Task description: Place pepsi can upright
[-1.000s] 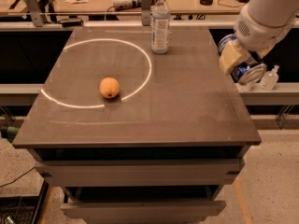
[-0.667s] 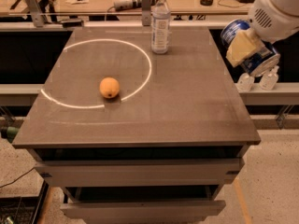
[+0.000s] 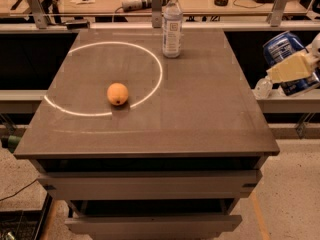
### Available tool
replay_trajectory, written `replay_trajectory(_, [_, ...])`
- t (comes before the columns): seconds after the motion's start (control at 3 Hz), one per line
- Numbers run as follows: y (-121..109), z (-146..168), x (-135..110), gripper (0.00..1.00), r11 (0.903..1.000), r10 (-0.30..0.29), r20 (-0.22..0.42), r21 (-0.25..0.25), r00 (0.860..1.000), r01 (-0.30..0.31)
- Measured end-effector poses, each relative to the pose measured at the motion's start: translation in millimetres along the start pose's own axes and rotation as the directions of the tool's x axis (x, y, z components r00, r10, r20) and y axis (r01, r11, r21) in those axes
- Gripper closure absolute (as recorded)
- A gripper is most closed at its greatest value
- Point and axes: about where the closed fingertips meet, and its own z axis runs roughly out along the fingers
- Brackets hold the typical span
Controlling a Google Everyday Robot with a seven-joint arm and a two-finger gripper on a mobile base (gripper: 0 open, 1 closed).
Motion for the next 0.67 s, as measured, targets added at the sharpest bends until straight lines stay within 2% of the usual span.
replay_trajectory(0.33, [-25.8,9.6,-45.8,1.0,0.9984,0.015,0.277,-0.056,0.961,0.001])
replay_trajectory(0.67, [-53.6,-22.3,-73.0,1.0,0.9916,0.055,0.514,-0.128,0.856,0.014])
